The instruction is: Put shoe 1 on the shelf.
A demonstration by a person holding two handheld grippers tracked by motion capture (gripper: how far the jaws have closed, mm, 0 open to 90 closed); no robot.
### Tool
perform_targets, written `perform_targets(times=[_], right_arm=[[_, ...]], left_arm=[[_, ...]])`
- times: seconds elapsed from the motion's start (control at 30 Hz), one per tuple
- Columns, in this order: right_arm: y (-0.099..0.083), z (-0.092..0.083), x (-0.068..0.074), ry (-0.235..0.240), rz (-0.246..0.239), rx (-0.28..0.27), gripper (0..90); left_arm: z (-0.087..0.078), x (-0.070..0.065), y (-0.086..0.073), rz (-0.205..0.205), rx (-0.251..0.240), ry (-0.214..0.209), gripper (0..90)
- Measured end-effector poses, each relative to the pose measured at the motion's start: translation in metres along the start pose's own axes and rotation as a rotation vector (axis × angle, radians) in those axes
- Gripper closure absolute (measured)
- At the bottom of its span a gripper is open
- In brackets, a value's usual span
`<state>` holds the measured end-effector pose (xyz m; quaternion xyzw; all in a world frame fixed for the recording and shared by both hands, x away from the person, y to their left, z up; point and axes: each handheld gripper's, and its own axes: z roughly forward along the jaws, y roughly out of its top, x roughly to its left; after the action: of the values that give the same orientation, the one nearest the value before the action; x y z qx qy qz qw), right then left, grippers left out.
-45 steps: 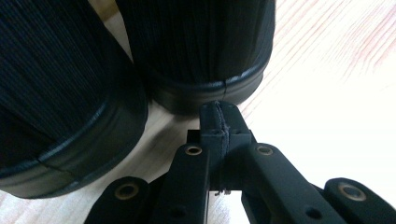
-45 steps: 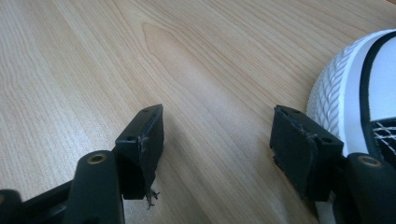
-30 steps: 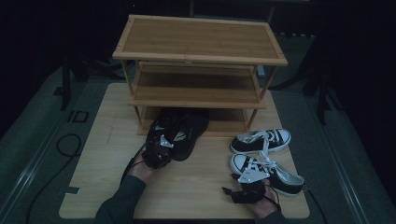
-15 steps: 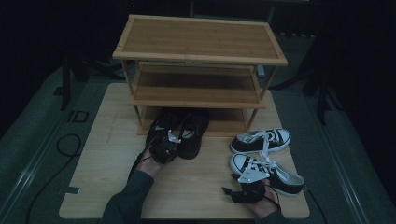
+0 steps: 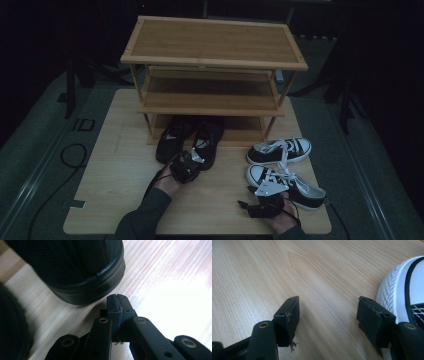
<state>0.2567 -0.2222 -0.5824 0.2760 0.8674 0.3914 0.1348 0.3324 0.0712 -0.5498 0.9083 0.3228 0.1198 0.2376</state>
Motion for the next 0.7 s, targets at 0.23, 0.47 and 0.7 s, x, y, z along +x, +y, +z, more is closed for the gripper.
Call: perform_targets(times=[0.23,0.47,0.7], right_arm=[[0.0000,0.0000,0.0000,0.000,-0.001,0.000,34.5],[0.0000,0.0000,0.0000,0.000,-0.001,0.000,34.5],[0.0000,0.0000,0.0000,0.000,-0.001,0.000,34.5]], left_arm=[[0.0013,0.0048,0.0011,-0.009,0.004,-0.012,90.0],[0.0003,0.0053,0.0022,-0.007,0.003,-0.012,90.0],[-0.0064,0.0035,0.0068,-0.018,-0.035,0.003,90.0]])
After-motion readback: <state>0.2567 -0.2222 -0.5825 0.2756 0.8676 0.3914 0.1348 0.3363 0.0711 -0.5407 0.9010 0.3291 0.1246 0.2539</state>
